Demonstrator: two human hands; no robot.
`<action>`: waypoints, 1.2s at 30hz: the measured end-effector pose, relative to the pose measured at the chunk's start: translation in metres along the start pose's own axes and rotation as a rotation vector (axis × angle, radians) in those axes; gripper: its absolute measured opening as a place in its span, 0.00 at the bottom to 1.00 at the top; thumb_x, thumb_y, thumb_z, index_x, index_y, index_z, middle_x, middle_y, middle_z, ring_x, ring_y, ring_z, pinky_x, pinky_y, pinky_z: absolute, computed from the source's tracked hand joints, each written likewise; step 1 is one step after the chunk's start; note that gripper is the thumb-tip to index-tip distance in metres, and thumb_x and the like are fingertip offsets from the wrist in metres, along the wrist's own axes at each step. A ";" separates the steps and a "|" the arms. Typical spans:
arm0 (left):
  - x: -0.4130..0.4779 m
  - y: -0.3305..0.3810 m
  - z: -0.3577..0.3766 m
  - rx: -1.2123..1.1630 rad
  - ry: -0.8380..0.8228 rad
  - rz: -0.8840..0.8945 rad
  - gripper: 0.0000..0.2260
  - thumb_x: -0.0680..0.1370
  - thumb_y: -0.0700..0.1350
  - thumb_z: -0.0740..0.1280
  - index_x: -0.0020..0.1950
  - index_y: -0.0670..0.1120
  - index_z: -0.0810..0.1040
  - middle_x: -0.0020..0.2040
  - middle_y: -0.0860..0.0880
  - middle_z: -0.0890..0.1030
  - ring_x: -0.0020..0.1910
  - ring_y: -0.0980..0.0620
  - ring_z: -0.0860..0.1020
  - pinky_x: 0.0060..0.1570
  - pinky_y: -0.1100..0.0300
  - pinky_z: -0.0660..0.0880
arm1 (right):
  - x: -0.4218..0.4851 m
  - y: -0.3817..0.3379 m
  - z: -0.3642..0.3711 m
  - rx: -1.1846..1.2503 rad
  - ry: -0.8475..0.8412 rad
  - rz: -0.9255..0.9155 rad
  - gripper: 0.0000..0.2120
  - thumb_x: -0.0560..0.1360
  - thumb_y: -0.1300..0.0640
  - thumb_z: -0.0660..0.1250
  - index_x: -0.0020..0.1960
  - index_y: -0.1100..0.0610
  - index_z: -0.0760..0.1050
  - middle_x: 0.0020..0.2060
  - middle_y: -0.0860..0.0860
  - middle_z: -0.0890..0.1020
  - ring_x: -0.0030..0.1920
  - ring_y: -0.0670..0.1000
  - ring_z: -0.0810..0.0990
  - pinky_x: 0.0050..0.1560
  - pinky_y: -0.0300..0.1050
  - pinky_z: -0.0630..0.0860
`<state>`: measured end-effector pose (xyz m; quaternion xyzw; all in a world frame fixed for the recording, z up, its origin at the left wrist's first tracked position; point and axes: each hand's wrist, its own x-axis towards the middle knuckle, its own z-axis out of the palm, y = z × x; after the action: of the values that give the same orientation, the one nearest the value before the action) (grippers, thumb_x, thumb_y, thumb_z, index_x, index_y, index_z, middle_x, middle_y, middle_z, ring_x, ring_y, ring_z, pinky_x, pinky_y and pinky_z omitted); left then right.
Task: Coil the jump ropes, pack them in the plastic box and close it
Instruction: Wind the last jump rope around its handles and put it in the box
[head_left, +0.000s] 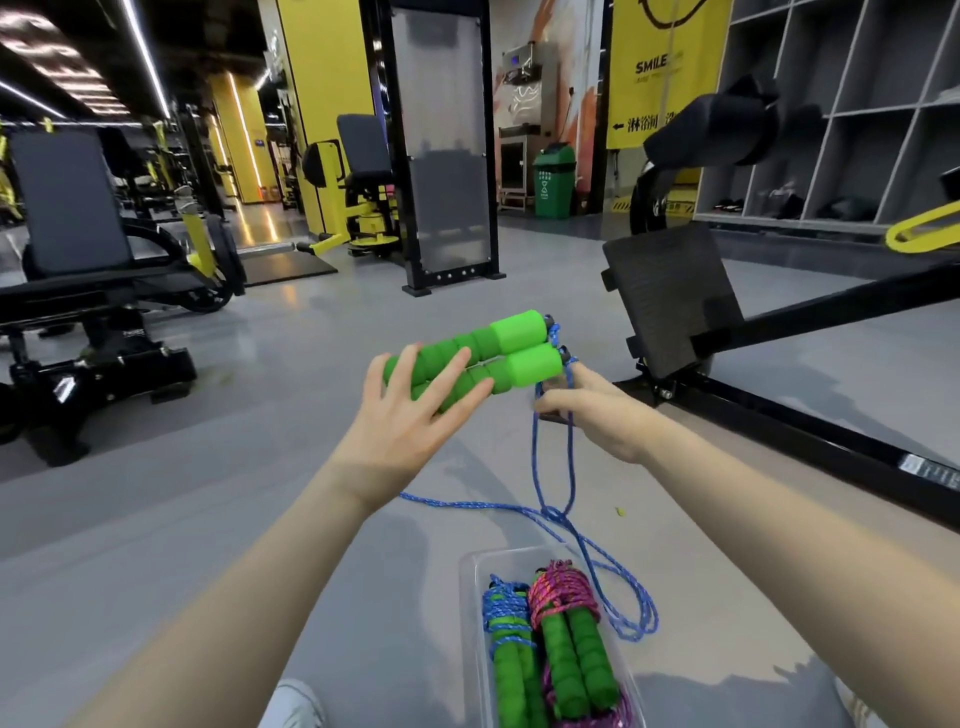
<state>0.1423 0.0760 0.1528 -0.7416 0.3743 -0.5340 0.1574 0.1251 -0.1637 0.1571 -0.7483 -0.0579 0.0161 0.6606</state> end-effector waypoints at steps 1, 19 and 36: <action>0.003 0.004 0.000 -0.015 0.014 -0.005 0.28 0.76 0.31 0.42 0.71 0.46 0.66 0.69 0.40 0.67 0.55 0.30 0.72 0.52 0.39 0.70 | -0.003 -0.003 0.001 0.031 0.017 -0.027 0.21 0.61 0.54 0.71 0.54 0.52 0.75 0.51 0.46 0.81 0.59 0.50 0.76 0.70 0.57 0.63; 0.018 0.024 -0.001 -0.160 0.092 -0.033 0.31 0.69 0.29 0.58 0.71 0.47 0.66 0.69 0.40 0.66 0.56 0.31 0.70 0.52 0.41 0.67 | -0.026 0.001 -0.025 0.075 0.498 -0.131 0.14 0.80 0.60 0.57 0.36 0.53 0.70 0.25 0.47 0.59 0.26 0.46 0.56 0.28 0.40 0.53; 0.012 0.017 0.006 -0.091 0.007 -0.160 0.31 0.68 0.28 0.50 0.68 0.48 0.67 0.64 0.29 0.72 0.54 0.33 0.71 0.50 0.40 0.70 | -0.033 0.005 0.047 -0.420 0.494 -0.170 0.15 0.80 0.59 0.52 0.40 0.68 0.66 0.38 0.68 0.75 0.37 0.56 0.68 0.37 0.48 0.60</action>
<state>0.1429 0.0547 0.1482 -0.7737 0.3385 -0.5297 0.0791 0.0881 -0.1214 0.1441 -0.8419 0.0400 -0.2332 0.4851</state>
